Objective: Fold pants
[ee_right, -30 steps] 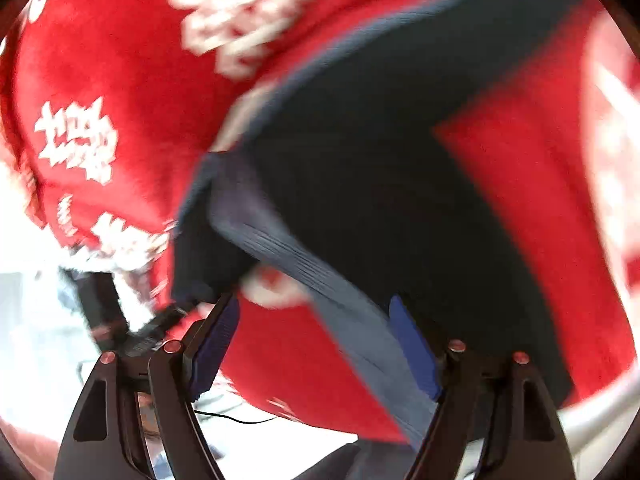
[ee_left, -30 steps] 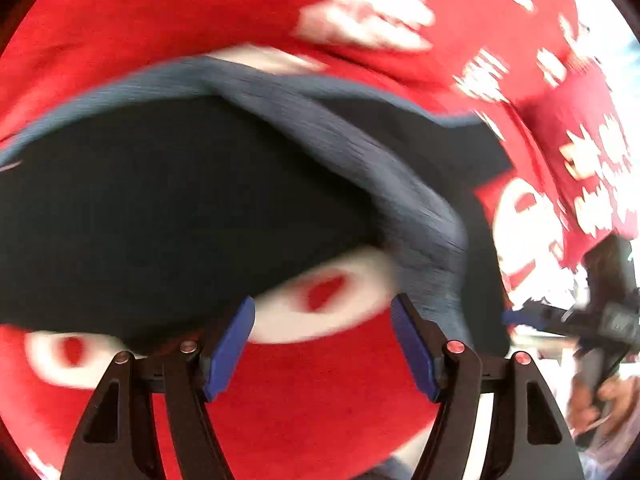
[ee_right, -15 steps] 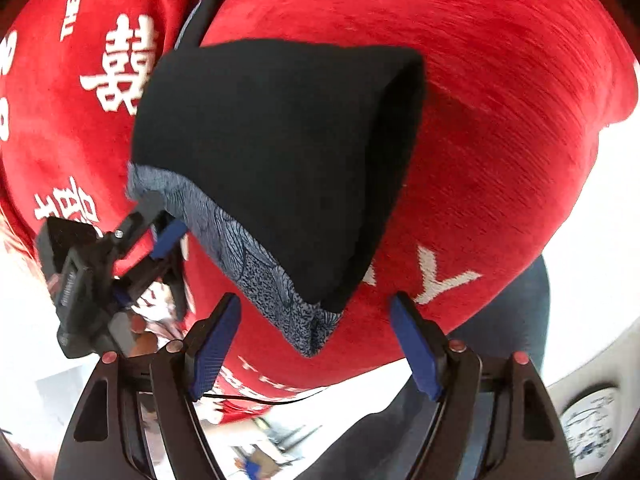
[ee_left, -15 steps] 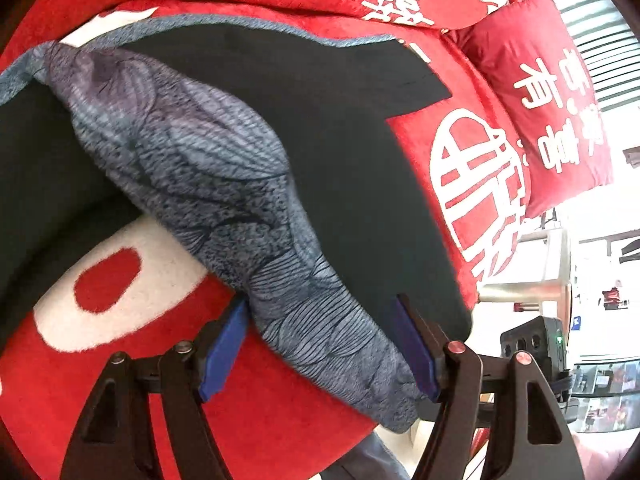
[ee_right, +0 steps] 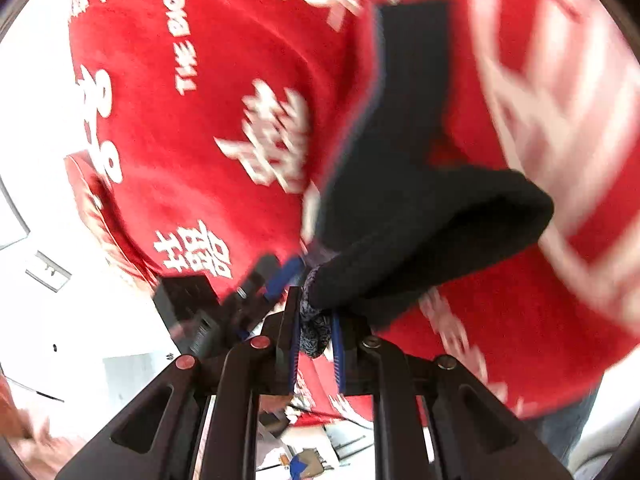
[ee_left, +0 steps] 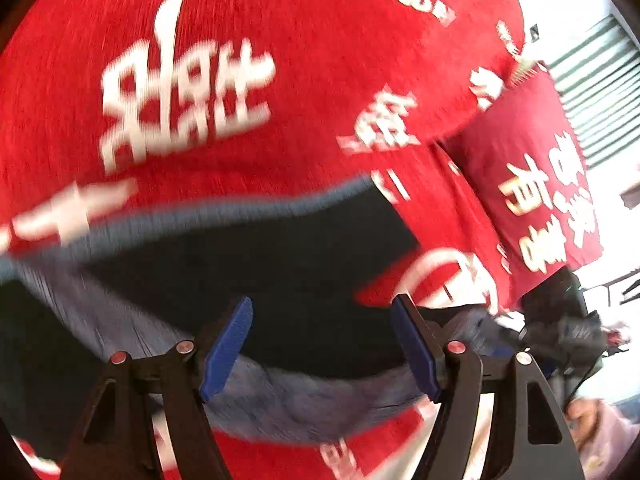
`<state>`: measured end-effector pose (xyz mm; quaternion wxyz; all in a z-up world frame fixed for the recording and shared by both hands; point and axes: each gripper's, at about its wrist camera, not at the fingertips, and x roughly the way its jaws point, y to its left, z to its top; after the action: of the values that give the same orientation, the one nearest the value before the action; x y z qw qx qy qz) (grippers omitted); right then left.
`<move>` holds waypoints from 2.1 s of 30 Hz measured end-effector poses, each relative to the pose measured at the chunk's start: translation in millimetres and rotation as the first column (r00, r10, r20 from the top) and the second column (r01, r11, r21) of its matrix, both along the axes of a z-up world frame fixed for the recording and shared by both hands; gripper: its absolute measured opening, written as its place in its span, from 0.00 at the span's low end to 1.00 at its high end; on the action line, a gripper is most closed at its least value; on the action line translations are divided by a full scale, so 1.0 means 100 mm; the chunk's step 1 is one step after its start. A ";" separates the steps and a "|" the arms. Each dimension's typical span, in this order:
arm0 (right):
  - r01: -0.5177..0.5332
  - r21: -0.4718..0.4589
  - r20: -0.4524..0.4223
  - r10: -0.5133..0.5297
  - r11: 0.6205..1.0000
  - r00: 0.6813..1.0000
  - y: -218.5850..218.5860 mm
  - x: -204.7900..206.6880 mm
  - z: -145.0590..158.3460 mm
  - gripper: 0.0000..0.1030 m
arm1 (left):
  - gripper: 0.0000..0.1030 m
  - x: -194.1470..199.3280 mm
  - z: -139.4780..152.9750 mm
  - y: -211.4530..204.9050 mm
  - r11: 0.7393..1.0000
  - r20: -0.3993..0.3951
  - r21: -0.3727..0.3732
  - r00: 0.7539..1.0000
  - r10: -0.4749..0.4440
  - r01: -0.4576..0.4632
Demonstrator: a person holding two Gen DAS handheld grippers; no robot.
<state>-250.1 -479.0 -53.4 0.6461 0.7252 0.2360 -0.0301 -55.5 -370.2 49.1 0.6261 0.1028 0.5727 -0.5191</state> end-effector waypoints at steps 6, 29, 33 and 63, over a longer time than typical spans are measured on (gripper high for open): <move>0.005 -0.064 -0.108 -0.012 0.998 0.994 -1.14 0.69 -0.07 0.20 | 0.70 0.54 0.07 -0.33 0.993 0.120 0.033 0.986 0.112 -0.116; -0.107 -0.235 -0.462 -0.014 0.966 0.887 -1.29 0.66 -0.47 0.06 | 0.79 0.79 -0.97 0.79 0.824 0.226 0.409 0.919 0.324 -0.391; -0.209 -0.272 -0.559 0.023 0.939 0.829 -1.23 0.52 -0.57 0.06 | 0.81 0.71 -1.11 0.83 0.823 0.260 0.428 0.923 0.283 -0.372; -0.284 -0.269 -0.347 0.183 0.920 0.920 -1.13 1.01 -0.13 0.59 | 0.92 1.81 -0.64 1.40 0.742 0.468 0.454 0.841 0.272 -0.493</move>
<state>-149.4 -592.5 -66.7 0.7061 0.5650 0.4139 -0.1042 125.8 -229.9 -14.9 0.7591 0.2550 0.5781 -0.1567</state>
